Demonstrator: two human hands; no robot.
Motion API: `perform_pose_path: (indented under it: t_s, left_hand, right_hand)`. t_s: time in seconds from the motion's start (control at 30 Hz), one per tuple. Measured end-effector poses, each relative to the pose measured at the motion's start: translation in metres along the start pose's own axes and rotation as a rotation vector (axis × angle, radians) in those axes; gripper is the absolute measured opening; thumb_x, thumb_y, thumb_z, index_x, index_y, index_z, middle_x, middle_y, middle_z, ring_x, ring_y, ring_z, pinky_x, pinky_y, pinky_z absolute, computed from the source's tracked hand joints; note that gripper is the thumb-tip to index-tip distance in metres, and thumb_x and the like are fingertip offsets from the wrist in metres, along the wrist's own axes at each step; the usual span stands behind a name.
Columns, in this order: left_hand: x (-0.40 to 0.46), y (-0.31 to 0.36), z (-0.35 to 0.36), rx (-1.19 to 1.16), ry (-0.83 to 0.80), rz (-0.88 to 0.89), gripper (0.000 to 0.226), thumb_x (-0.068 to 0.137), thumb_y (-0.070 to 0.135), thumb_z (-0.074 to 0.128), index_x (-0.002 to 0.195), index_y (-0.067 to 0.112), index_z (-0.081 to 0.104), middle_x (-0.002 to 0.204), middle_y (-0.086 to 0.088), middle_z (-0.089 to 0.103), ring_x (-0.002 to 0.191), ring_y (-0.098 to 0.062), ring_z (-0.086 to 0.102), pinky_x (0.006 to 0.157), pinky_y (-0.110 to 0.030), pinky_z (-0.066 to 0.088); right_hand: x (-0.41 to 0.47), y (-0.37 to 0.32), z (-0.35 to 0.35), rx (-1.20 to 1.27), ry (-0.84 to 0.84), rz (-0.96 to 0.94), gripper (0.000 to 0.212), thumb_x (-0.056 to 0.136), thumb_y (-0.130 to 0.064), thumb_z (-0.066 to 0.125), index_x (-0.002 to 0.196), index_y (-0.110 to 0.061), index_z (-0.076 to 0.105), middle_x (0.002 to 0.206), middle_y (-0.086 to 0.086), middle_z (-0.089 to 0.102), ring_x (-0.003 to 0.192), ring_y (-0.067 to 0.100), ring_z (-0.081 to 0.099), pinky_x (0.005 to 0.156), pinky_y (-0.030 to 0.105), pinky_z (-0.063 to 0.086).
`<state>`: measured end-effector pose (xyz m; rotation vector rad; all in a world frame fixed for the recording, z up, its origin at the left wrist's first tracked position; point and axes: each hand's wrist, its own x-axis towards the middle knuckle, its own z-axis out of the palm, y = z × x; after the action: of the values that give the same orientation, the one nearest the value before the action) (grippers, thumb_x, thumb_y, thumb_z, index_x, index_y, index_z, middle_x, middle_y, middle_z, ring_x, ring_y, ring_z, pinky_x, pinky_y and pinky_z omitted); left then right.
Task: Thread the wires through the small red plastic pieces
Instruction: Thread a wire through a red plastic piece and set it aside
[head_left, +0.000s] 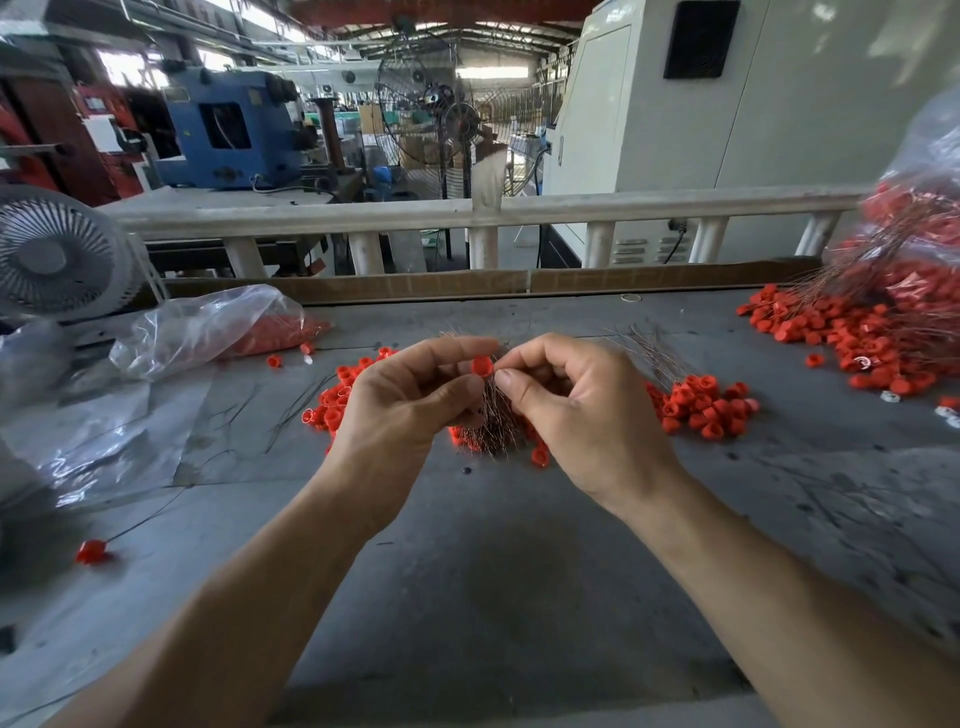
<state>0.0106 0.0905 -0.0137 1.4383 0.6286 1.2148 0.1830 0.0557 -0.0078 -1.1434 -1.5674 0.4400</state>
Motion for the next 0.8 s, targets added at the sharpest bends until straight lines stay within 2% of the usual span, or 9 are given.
perform_pose_path:
  t_s: [0.1,0.33,0.5,0.8]
  left_hand:
    - [-0.0001,-0.0004,-0.0001,0.002,0.010,0.006,0.029,0.080,0.012,0.071,0.107,0.020,0.078,0.099,-0.012,0.071,0.087,-0.021,0.066,0.081,-0.030,0.059]
    - [0.0008,-0.0007,0.0016,-0.028,0.055,-0.012,0.024,0.079,0.011,0.073,0.099,0.019,0.081,0.093,-0.010,0.075,0.082,-0.022,0.071,0.079,-0.029,0.060]
    - [0.0009,-0.0010,-0.0011,-0.038,0.054,-0.032,0.023,0.082,0.016,0.070,0.101,0.020,0.082,0.093,-0.012,0.077,0.085,-0.022,0.074,0.080,-0.030,0.060]
    - [0.0022,-0.0010,-0.0026,-0.076,0.049,-0.062,0.025,0.081,0.012,0.071,0.103,0.016,0.081,0.093,-0.015,0.076,0.081,-0.022,0.074,0.076,-0.029,0.060]
  right_hand:
    - [0.0000,0.0001,0.0006,0.005,0.000,0.011,0.008,0.093,-0.015,0.072,0.089,-0.020,0.076,0.071,-0.012,0.070,0.069,0.006,0.067,0.062,0.016,0.051]
    - [0.0002,0.0005,0.0002,0.014,0.006,0.029,0.011,0.094,-0.014,0.071,0.086,-0.020,0.075,0.069,-0.005,0.070,0.065,0.012,0.065,0.060,0.028,0.055]
    - [0.0001,0.0012,-0.0014,0.030,0.004,0.040,0.012,0.094,-0.014,0.071,0.085,-0.020,0.075,0.069,-0.001,0.070,0.067,0.018,0.065,0.061,0.034,0.055]
    - [0.0014,0.0044,-0.0028,0.066,-0.023,0.014,0.012,0.093,-0.012,0.071,0.085,-0.021,0.074,0.070,0.005,0.068,0.069,0.023,0.064,0.064,0.035,0.054]
